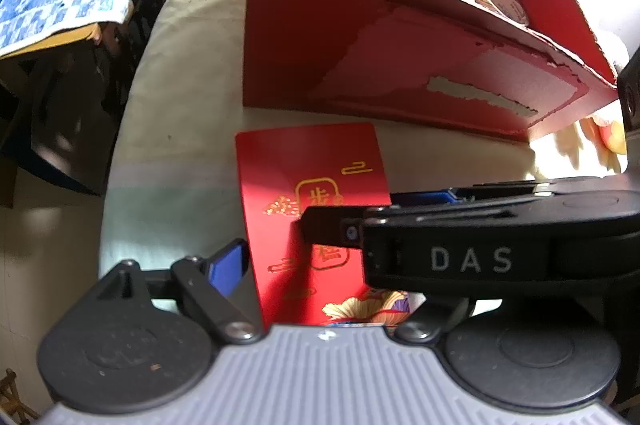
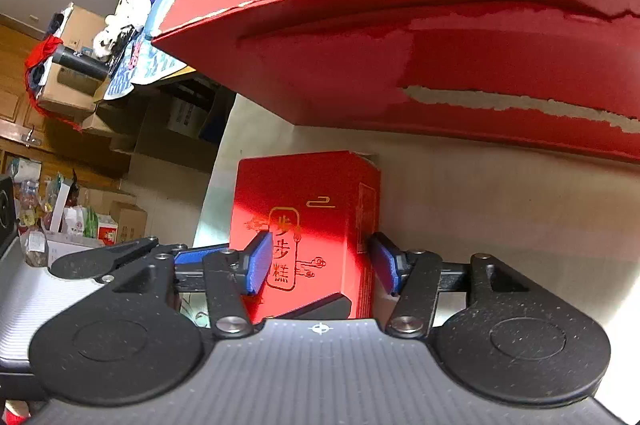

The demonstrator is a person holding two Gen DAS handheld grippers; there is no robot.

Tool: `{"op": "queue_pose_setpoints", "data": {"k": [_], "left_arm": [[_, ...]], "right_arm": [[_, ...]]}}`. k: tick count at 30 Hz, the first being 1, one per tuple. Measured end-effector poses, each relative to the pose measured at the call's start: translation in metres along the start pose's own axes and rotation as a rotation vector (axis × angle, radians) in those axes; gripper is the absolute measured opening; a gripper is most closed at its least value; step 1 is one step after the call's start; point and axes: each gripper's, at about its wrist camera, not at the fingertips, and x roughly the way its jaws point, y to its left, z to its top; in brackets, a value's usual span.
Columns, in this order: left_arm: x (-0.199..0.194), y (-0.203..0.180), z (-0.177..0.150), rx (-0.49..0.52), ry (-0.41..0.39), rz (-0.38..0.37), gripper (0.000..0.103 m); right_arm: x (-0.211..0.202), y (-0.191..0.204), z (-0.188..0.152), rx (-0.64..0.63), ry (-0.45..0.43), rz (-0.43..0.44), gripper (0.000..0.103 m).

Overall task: Organize objects
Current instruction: 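Lower the right gripper onto the red card box and close on it, then lift the red card box with the right gripper above the box rim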

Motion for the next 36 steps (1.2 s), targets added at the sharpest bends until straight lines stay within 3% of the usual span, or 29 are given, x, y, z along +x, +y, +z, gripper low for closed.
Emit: {"op": "queue_pose_setpoints", "data": {"k": [16, 36], "left_arm": [[0.0, -0.02, 0.003, 0.077, 0.016, -0.01, 0.082], [0.003, -0.122, 0.01, 0.363, 0.01, -0.035, 0.081]], "right_arm": [[-0.019, -0.019, -0.007, 0.033, -0.011, 0.014, 0.052], [-0.079, -0.067, -0.029, 0.118, -0.155, -0.037, 0.052]]}}
